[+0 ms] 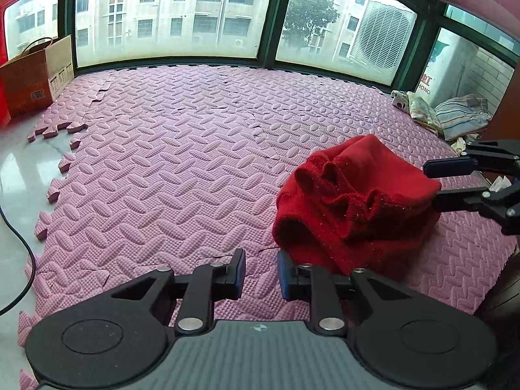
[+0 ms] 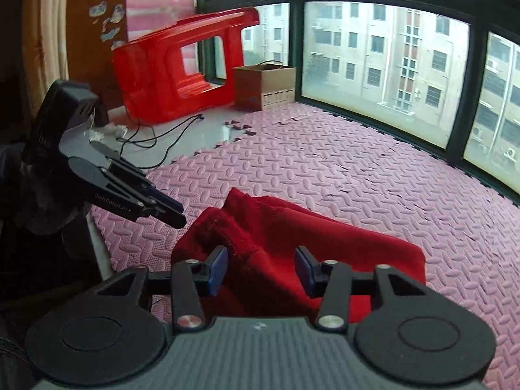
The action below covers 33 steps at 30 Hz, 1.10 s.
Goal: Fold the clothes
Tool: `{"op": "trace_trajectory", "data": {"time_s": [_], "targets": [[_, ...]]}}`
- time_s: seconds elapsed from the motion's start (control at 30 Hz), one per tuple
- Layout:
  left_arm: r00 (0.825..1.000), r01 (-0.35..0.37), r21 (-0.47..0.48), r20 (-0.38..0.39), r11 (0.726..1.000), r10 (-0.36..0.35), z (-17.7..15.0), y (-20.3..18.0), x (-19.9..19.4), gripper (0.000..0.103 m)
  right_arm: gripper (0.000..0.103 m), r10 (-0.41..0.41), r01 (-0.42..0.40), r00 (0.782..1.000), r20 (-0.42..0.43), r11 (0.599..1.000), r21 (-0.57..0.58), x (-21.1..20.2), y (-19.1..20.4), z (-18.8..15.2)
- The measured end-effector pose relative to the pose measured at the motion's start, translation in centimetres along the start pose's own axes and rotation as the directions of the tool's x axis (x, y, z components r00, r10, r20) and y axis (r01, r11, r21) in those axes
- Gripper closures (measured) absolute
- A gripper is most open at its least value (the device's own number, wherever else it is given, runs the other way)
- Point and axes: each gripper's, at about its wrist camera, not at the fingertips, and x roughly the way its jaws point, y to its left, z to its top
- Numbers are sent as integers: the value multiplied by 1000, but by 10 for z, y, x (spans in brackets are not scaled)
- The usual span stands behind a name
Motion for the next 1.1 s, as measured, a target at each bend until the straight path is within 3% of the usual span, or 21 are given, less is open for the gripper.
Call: {"op": "trace_trajectory", "data": {"time_s": [0.13,0.27,0.33,0.47,0.53,0.73,0.9,1.1], "targets": [[1000,15,-29,11,999,-14,-4,-5,-5,79,57,-18,16,1000,-16,986,-167,20,34,2],[999,36,-56,23,998,-35,-6,-9,-9,71,59,-56,49,998,-20,965,-259,36,51,2],[998,52,-69,31,996,-50,-7,-11,-9,71,68,-70,64,997,-12,961,-269,38,50,-2],[997,68,-79,29,995,-66,-7,-14,-5,71,85,-55,54,998,0,981,-185,33,39,0],[997,69,-85,24,994,-67,-6,-15,0,71,87,-41,42,999,15,991,-126,25,30,4],[998,58,-93,24,994,-56,-3,-12,6,72,90,-21,20,997,72,1000,12,-8,5,15],[999,49,-99,25,994,-47,-1,-10,11,72,90,3,-7,995,99,999,46,-38,-3,21],[1000,23,-111,20,994,-21,0,-5,15,72,90,61,-61,998,19,998,0,-3,22,2]]}}
